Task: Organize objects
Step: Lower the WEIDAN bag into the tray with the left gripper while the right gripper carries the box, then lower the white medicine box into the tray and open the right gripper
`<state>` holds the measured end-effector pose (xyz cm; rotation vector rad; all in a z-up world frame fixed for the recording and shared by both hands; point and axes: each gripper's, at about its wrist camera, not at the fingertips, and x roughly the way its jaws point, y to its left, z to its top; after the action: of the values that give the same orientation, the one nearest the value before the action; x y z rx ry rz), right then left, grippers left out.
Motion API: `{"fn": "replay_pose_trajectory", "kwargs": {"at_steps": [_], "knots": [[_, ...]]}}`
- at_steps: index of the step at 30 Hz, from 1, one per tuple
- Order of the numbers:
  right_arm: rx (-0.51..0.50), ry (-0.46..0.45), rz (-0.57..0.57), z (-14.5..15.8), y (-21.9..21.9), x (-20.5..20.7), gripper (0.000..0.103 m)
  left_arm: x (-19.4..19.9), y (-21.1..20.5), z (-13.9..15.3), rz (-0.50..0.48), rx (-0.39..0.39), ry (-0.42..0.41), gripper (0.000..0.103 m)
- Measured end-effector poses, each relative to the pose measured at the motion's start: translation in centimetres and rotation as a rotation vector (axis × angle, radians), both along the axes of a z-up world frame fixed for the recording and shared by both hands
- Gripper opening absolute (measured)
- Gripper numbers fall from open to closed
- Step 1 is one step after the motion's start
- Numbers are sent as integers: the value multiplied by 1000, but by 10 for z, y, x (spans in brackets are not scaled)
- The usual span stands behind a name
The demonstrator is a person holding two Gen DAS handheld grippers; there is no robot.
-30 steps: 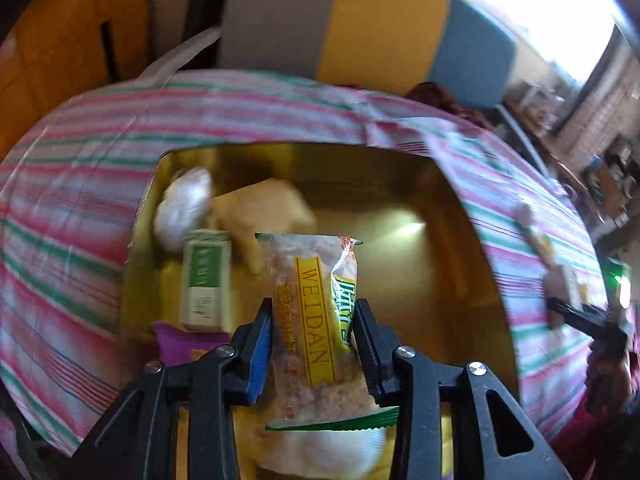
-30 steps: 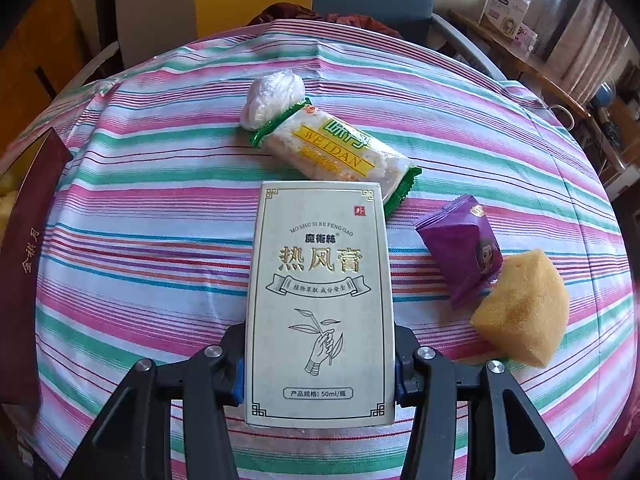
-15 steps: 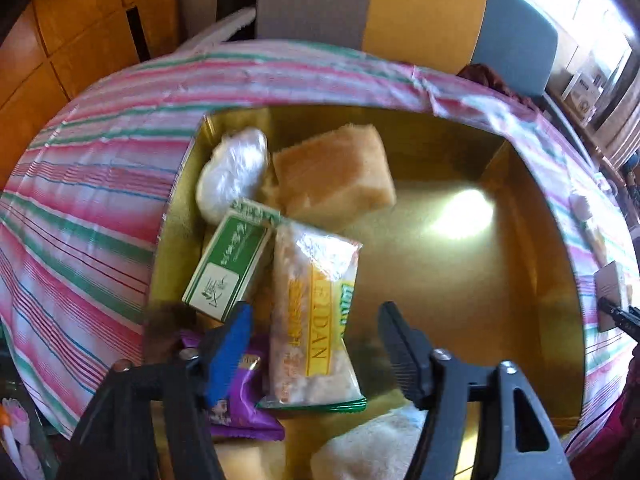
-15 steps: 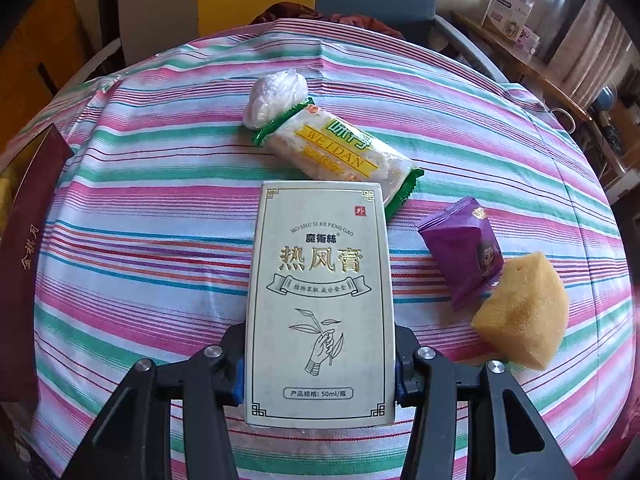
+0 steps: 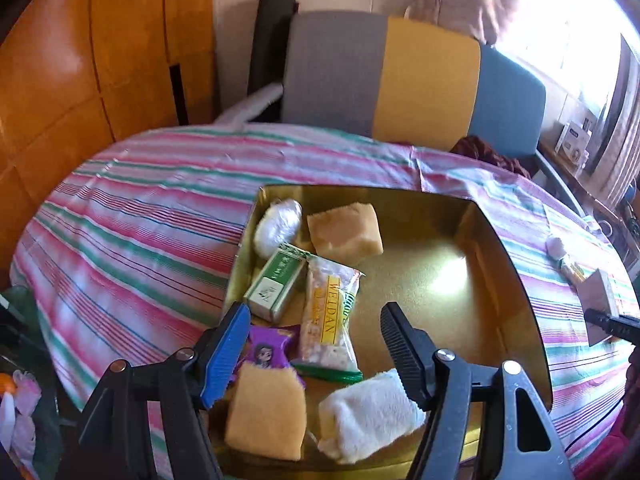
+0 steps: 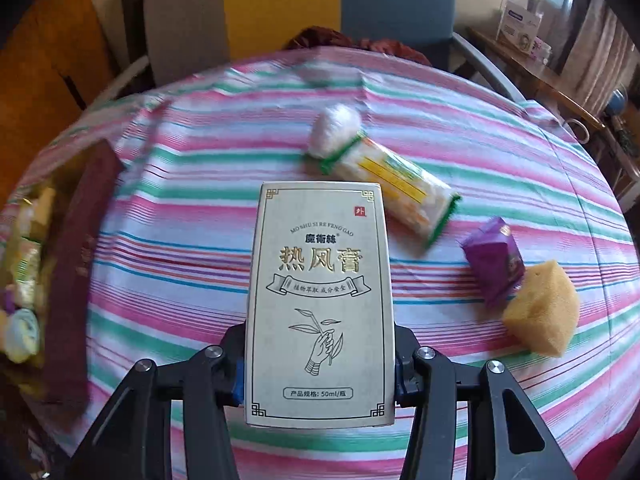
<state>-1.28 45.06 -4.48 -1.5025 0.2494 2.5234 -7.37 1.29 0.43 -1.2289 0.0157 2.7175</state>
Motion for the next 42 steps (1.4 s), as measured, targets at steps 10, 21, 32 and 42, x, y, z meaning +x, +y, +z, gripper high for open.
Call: {"fn": "replay_pose_trajectory", "kwargs": {"at_steps": [10, 21, 32, 42], "knots": [[-71, 162, 304, 69, -175, -38, 51, 25, -40, 21, 68, 59, 82, 69], [-68, -43, 372, -9, -296, -107, 51, 39, -77, 4, 144, 66, 57, 68], [-146, -47, 450, -22, -324, -95, 69, 47, -69, 5, 145, 21, 78, 68], [-128, 80, 418, 10, -310, -64, 82, 56, -56, 12, 104, 10, 91, 68]]}}
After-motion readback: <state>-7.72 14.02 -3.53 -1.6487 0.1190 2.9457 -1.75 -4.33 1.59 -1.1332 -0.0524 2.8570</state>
